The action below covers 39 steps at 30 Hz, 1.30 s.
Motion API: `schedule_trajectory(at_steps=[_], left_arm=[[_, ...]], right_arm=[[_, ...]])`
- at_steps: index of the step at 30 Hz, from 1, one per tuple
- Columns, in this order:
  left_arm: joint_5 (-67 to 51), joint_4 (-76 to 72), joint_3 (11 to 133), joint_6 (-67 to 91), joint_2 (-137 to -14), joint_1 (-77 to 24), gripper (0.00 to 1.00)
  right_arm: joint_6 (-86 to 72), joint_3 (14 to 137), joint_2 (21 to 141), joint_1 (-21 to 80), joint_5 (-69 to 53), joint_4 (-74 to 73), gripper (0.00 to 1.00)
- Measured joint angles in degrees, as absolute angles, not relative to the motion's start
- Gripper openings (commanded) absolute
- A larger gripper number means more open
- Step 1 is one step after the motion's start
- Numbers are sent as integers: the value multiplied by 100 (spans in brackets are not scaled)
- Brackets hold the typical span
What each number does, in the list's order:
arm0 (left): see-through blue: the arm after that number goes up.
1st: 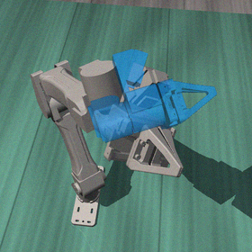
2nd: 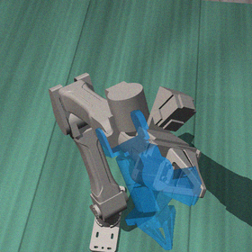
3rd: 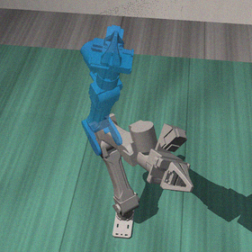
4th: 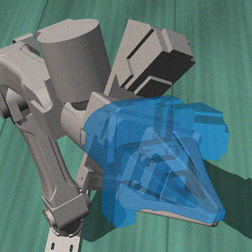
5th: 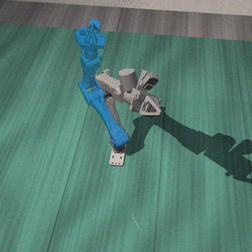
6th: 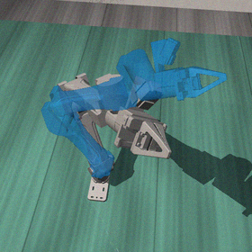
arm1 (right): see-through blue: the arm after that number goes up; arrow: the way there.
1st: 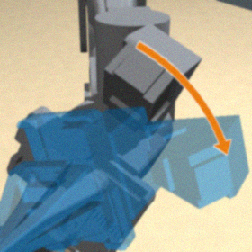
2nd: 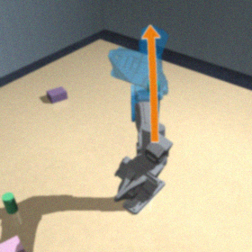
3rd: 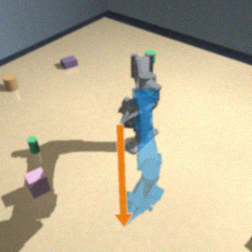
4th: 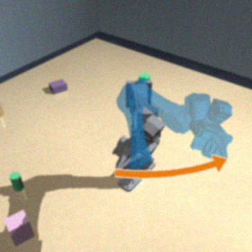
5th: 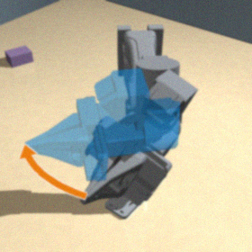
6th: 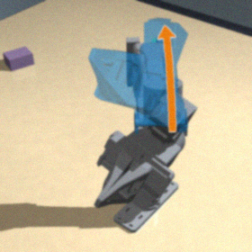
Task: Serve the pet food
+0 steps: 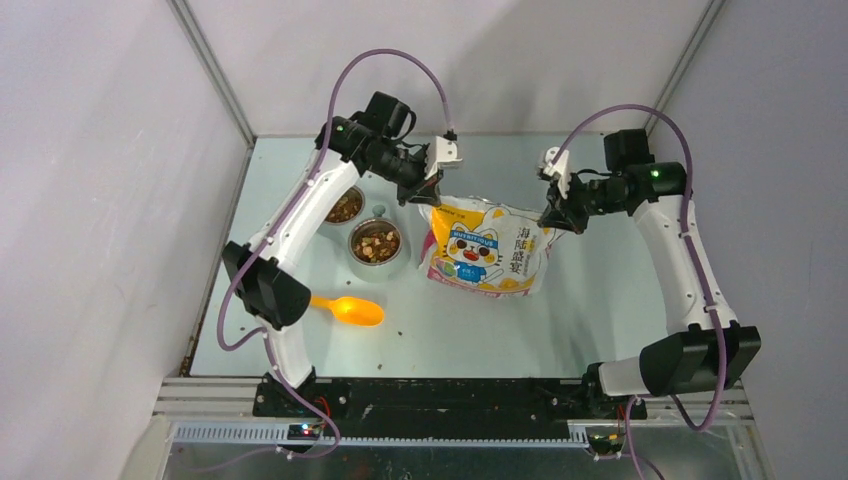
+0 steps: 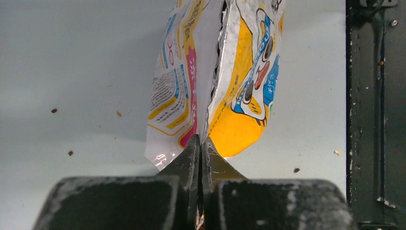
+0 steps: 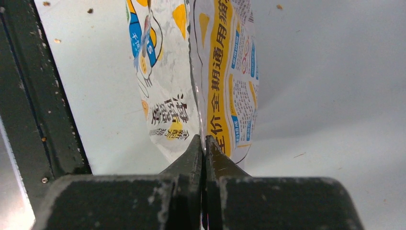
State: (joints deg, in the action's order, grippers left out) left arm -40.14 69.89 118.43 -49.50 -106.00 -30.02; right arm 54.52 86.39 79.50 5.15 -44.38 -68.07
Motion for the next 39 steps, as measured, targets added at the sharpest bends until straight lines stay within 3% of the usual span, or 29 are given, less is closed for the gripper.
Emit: schedule_trajectory(at_steps=[11,12,13,15,18,21,31,36,39], left_arm=[[-4222,6471,11555,-4386,-10597,-2923,0],[-4209,6479,11546,-4372,-10595,-2919,3],[-4211,6484,11533,-4375,-10595,-2919,16],[-4219,6495,11502,-4414,-10582,-2917,31],[-4235,6519,11399,-4460,-10512,-2906,37],[-4246,6514,11340,-4536,-10481,-2930,38],[-4377,5953,11334,-4484,-10484,-3354,33],[-4449,5743,11332,-4348,-10486,-3363,7],[-4460,5745,11314,-4375,-10488,-3358,1]], right_arm=[[5144,8554,7909,320,-4637,-6584,2],[5133,8554,7905,362,-4600,-6563,13],[5120,8554,7900,381,-4567,-6556,18],[5105,8554,7894,434,-4530,-6528,30],[5122,8554,7883,519,-4501,-6445,38],[5120,8554,7883,622,-4475,-6370,39],[5092,8554,7942,1061,-4351,-6108,33],[5094,8554,7953,1061,-4298,-6060,27],[5094,8554,7950,1059,-4248,-6049,17]])
